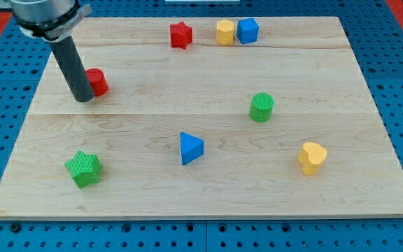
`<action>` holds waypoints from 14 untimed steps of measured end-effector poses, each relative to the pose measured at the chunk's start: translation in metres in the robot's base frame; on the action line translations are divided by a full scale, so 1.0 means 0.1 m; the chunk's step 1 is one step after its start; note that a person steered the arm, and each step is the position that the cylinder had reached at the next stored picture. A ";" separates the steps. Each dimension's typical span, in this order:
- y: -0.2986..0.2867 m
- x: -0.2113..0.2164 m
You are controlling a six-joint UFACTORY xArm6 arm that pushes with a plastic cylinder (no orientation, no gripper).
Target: Push the red circle towards the red star
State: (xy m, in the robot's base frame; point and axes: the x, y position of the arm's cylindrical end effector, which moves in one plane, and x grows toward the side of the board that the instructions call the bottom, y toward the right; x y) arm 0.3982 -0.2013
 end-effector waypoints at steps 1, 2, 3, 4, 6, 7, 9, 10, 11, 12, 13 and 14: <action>0.14 -0.11; 0.29 -0.29; 0.42 -0.51; 0.49 -0.73; 0.23 -0.90; 0.09 -0.94; 0.06 -1.31; 0.12 -1.40; -0.29 -1.47; -0.14 -1.73; 0.00 -1.68; 0.09 -1.57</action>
State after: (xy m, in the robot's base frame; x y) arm 0.2413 -0.1922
